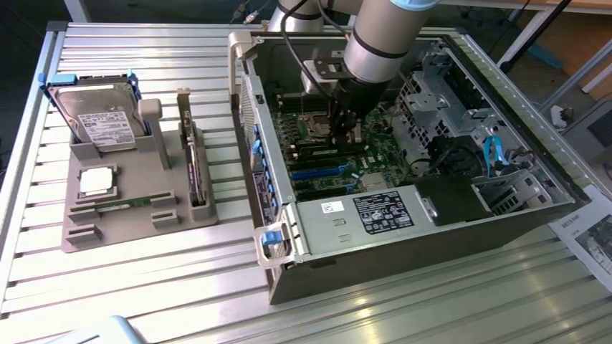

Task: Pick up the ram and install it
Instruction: 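Press down the ram until it locks into place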

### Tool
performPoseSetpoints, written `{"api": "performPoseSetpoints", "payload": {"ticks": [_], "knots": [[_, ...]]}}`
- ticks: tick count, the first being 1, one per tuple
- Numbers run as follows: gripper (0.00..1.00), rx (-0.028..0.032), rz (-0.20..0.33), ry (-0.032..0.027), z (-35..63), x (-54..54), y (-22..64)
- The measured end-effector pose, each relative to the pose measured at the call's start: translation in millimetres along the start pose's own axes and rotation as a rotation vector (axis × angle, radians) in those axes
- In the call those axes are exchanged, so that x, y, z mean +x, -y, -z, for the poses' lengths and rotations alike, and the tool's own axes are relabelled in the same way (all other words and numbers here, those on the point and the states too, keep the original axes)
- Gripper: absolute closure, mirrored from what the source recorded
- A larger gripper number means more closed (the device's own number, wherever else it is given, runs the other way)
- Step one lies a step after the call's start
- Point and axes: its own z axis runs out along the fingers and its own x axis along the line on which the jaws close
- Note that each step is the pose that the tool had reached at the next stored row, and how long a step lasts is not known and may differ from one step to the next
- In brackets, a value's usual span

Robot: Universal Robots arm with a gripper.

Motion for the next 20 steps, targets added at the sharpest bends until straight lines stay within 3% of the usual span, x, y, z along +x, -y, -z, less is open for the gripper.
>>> {"api": "performPoseSetpoints", "payload": {"ticks": [20], "knots": [[0.9, -0.0001, 0.0, 0.0, -3.6, 2.1, 0.2]]}}
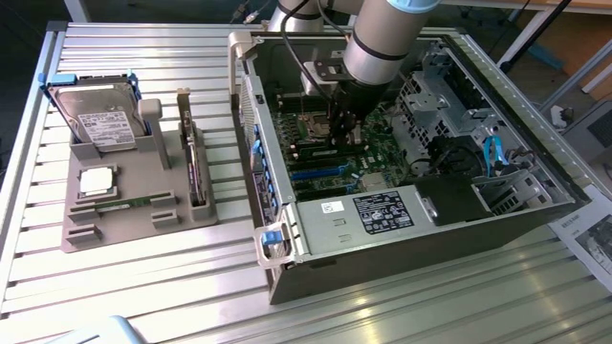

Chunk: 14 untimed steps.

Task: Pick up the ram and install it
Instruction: 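Press down the ram until it locks into place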

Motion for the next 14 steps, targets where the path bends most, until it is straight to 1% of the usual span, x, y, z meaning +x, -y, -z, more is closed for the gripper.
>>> {"api": "performPoseSetpoints", "payload": {"ticks": [6, 8, 9, 12, 14], "knots": [[0.9, 0.0002, 0.0, 0.0005, 0.7, 0.4, 0.0], [0.9, 0.0009, 0.0, 0.0017, 2.9, 0.1, 0.4], [0.9, 0.0001, 0.0, 0.0001, 5.4, 0.2, 0.3], [0.9, 0.0, 0.0, 0.0001, 12.3, -0.1, 0.6], [0.9, 0.0001, 0.0, 0.0002, 14.2, -0.3, 0.6]]}}
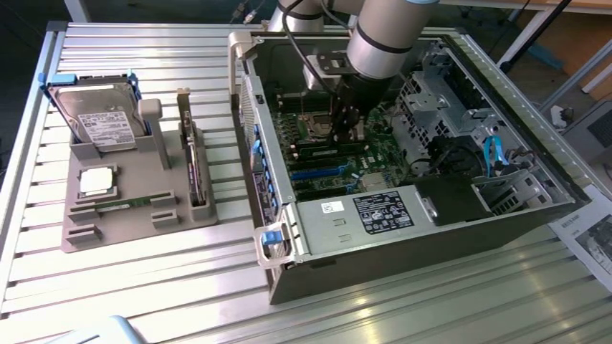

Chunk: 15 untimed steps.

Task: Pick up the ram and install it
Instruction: 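Press down the ram until it locks into place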

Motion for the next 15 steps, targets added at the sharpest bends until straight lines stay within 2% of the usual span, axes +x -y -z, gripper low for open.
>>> {"api": "performPoseSetpoints", "payload": {"ticks": [4, 15], "knots": [[0.9, 0.0, 0.0, -0.0002, 0.1, 0.1, -1.1], [0.9, 0.0, 0.0, -0.0002, -1.6, 1.1, -32.6]]}}
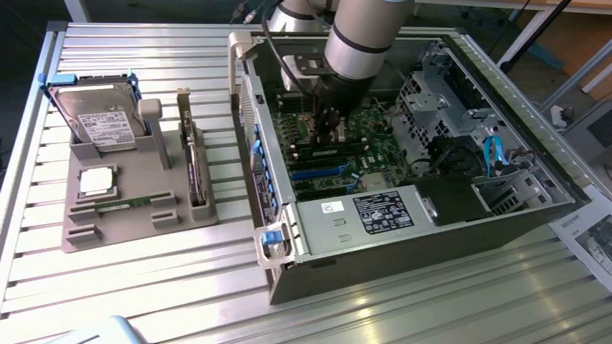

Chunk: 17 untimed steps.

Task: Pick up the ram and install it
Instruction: 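Press down the ram until it locks into place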

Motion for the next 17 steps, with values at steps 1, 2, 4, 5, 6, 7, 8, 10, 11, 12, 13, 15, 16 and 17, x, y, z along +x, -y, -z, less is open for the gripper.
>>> {"api": "performPoseSetpoints", "payload": {"ticks": [1, 2, 4, 5, 6, 7, 8, 10, 11, 12, 13, 15, 16, 17], "knots": [[0.9, 0.0, 0.0, 0.0001, -0.2, 0.1, -2.0], [0.9, 0.0, 0.0, 0.0001, -0.3, 0.1, -4.0], [0.9, 0.0, 0.0, 0.0001, -0.5, 0.2, -7.5], [0.9, 0.0, 0.0, 0.0, -0.7, 0.3, -9.2], [0.9, 0.0, 0.0, 0.0, -0.8, 0.3, -10.9], [0.9, 0.0, 0.0, 0.0, -0.9, 0.4, -12.7], [0.9, -0.0001, 0.0, 0.0, -1.1, 0.5, -14.7], [0.9, 0.0, 0.0, 0.0001, -1.4, 0.6, -18.1], [0.9, 0.0001, 0.0, 0.0001, -1.5, 0.6, -19.2], [0.9, 0.0, 0.0, 0.0001, -1.5, 0.6, -19.4], [0.9, 0.0, 0.0, 0.0001, -1.5, 0.6, -19.4], [0.9, -0.0001, 0.0, -0.0001, -1.5, 0.6, -19.4], [0.9, 0.0, 0.0, 0.0, -1.9, 0.7, -19.4], [0.9, 0.0, 0.0, 0.0001, -2.4, 0.7, -19.4]]}}
